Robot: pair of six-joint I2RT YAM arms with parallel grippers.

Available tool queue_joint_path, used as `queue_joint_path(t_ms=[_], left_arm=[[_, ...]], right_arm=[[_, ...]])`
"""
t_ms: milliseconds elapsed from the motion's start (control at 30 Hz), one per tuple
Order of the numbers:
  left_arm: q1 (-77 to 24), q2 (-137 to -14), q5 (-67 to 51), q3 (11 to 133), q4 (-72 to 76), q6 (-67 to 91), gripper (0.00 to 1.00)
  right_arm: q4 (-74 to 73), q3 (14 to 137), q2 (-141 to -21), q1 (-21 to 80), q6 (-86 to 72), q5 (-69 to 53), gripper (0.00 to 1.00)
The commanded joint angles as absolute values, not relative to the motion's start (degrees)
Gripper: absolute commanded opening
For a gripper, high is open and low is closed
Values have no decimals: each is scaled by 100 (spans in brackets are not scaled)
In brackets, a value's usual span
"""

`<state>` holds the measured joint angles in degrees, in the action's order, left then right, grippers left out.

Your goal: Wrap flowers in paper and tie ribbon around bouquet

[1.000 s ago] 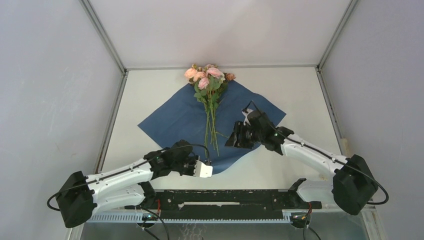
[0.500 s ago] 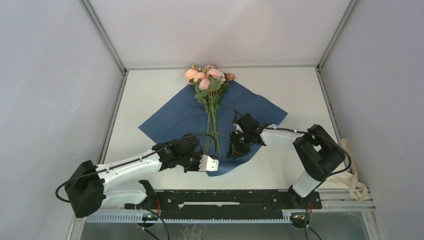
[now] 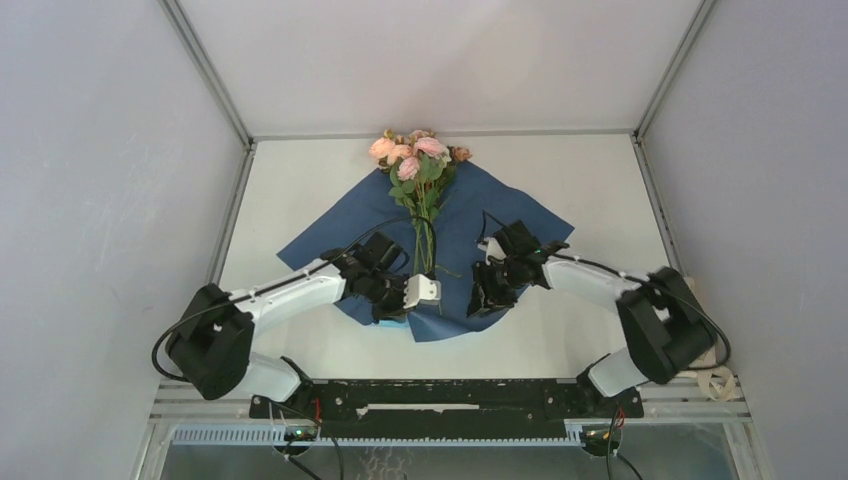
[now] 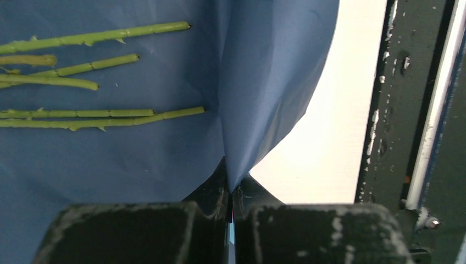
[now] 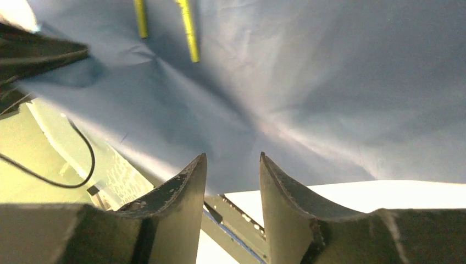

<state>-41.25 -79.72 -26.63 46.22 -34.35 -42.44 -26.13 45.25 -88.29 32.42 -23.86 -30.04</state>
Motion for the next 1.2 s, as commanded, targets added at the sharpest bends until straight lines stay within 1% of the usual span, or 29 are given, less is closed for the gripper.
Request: queue_joint_path(t_ms=[0,100,200,333,433,500,667,800,833,900,1067,1100,1167], left_arm=[[-3747,-8233,-3390,5101,-3960,-4230,3],[-3507,-8388,-3590,5218,-4112,-4194,3],[-3423,-8570,-3718,5341,-4288,-4184,3],[-3344,-8794,-3895,5497,-4549,-4227,4],[-3286,-8888,-3937,5515,-4602,-4245,4],[-3274,-8934,-3940,5527,-4603,-4238,4],[-3259,-9018,-3935,5580,-4638,-4225,4],[-3261,-9034,-3936,5600,-4649,-4232,5],[-3260,-9045,-3944,5612,-4667,-4232,5],[-3256,-9051,-3975,5636,-4705,-4243,7],[-3216,-9067,-4014,5706,-4806,-4304,14],[-3179,-9063,-4004,5709,-4804,-4306,19],[-3090,-9085,-3950,5742,-4733,-4202,30]], right_arm=[[-2985,4641,-7787,3019,-1675,-3239,51],[-2916,4538,-7374,3010,-1545,-3284,55],[-2780,4383,-7297,3174,-1583,-3154,56],[-2739,4359,-7386,3795,-1301,-2468,63],[-2312,4309,-7428,4173,-1191,-2102,67],[-2084,4258,-7511,4322,-1104,-1889,68],[-2050,4212,-7687,4418,-961,-1336,70],[-1890,4178,-7680,4427,-914,-1244,69],[-1827,4164,-7700,4438,-902,-1240,68],[-1628,4141,-7800,4434,-963,-1298,61],[-1441,4120,-8040,4291,-1105,-1803,29],[-1380,4094,-8042,4223,-1162,-1922,25],[-1209,4047,-8046,4082,-1277,-2200,19]])
